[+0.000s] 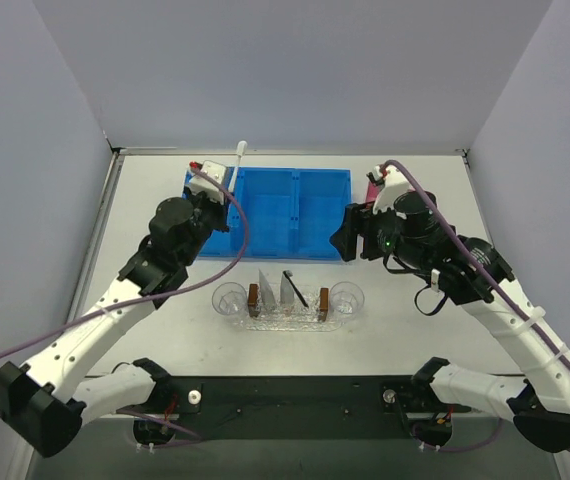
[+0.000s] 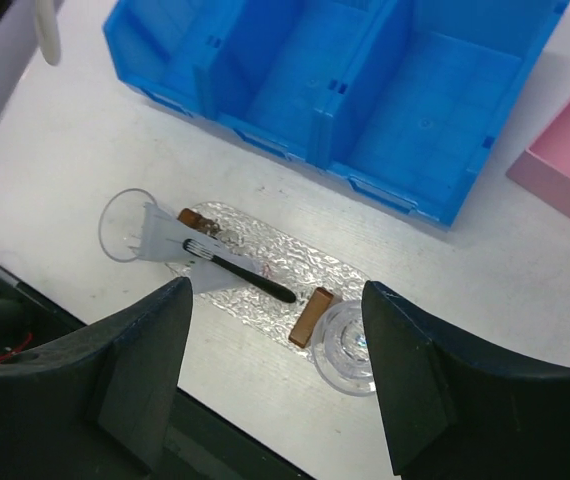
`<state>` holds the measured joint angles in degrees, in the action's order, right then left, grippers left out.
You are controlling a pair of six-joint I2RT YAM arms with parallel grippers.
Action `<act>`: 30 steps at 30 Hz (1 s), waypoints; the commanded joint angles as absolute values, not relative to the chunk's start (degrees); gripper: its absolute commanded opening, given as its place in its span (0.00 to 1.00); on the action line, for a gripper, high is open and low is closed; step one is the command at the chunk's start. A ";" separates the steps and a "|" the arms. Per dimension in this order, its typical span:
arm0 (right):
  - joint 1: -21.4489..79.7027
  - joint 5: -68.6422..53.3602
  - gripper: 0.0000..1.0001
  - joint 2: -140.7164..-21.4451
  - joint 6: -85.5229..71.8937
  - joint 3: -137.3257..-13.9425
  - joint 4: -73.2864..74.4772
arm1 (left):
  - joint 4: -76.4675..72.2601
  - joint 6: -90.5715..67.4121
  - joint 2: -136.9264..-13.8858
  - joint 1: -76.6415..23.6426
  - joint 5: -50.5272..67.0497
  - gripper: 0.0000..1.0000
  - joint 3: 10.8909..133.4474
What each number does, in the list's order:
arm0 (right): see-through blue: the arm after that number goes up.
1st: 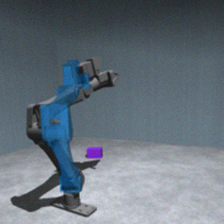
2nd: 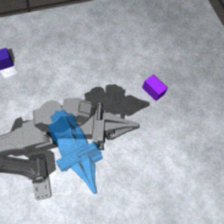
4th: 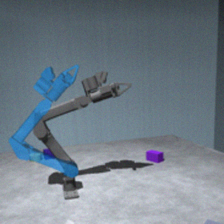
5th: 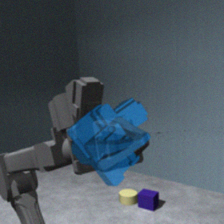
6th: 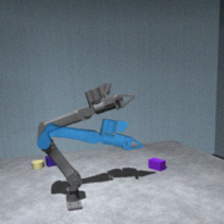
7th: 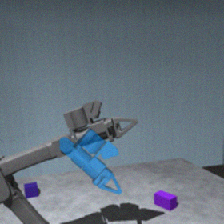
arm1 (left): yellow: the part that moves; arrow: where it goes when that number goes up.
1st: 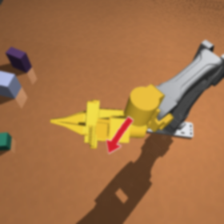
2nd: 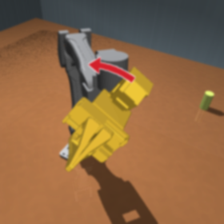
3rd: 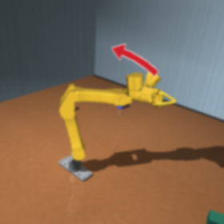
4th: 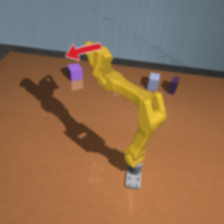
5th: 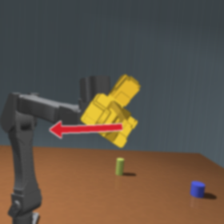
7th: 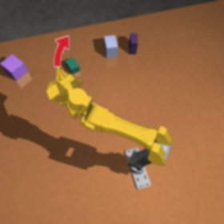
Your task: Prepare toiletry sets of a toothbrush and toothpaste on the tray
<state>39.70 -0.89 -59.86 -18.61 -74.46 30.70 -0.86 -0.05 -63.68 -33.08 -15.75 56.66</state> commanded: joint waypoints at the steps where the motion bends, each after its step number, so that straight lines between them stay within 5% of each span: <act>1: 38.94 -7.90 0.64 -61.61 -16.70 -79.97 31.64 | -5.19 4.83 -58.54 -37.77 -1.68 0.00 53.44; 12: 38.50 -15.56 0.66 -66.36 -18.54 -90.96 31.38 | -4.92 6.85 -55.99 -47.72 7.21 0.00 52.03; 30: 38.14 -18.72 0.62 -66.97 -26.10 -86.84 22.06 | -4.57 9.05 -55.37 -52.03 5.71 0.00 51.50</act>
<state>38.54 -16.84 -66.92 -24.10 -87.70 26.61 -2.39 8.21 -55.99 -51.44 5.26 51.35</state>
